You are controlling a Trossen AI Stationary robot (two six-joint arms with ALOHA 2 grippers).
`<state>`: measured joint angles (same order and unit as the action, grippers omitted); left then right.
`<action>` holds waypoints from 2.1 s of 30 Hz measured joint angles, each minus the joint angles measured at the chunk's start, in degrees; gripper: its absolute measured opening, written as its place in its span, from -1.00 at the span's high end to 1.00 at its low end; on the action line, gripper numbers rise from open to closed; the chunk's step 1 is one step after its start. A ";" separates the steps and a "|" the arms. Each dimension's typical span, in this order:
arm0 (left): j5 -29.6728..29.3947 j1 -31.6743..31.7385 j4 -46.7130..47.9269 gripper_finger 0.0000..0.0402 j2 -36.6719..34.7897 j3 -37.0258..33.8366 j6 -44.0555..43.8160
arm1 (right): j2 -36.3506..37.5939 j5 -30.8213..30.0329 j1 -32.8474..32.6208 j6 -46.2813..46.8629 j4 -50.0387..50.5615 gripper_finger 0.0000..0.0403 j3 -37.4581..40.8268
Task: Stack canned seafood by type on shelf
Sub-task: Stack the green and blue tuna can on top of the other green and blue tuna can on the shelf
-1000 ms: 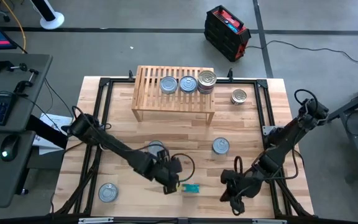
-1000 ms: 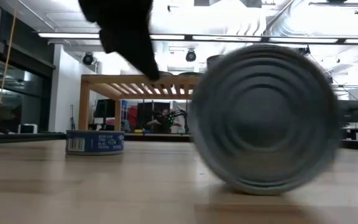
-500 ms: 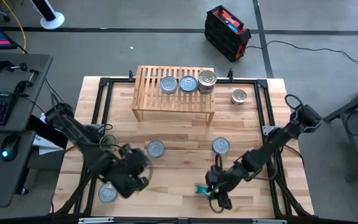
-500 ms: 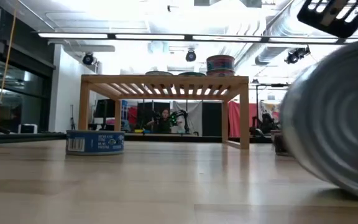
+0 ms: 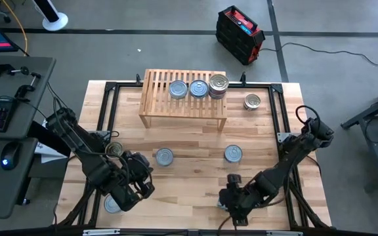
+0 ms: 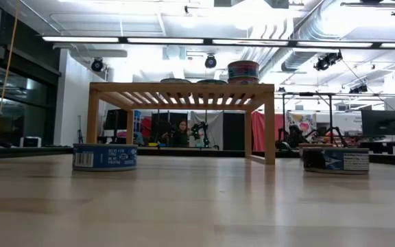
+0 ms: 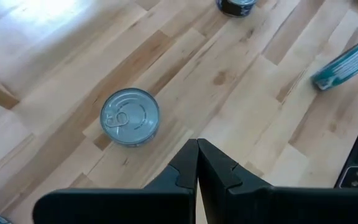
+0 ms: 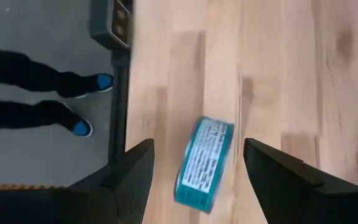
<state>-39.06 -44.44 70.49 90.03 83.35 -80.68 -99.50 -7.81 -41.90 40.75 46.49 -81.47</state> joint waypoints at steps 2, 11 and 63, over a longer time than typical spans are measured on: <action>0.00 0.43 -0.03 1.00 -0.01 0.00 0.03 | -0.02 -0.83 -1.30 4.81 1.08 -0.18 0.78; 0.02 1.95 -0.17 1.00 0.01 0.00 4.11 | -0.49 -1.06 -5.39 19.85 1.92 -0.18 4.24; -6.96 8.05 -1.40 1.00 -6.66 -0.02 8.04 | 6.68 -8.08 -3.56 9.37 4.34 0.47 4.71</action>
<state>-46.03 -36.39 69.09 83.37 83.33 -72.64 -92.83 -15.88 -45.47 50.12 50.82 -76.76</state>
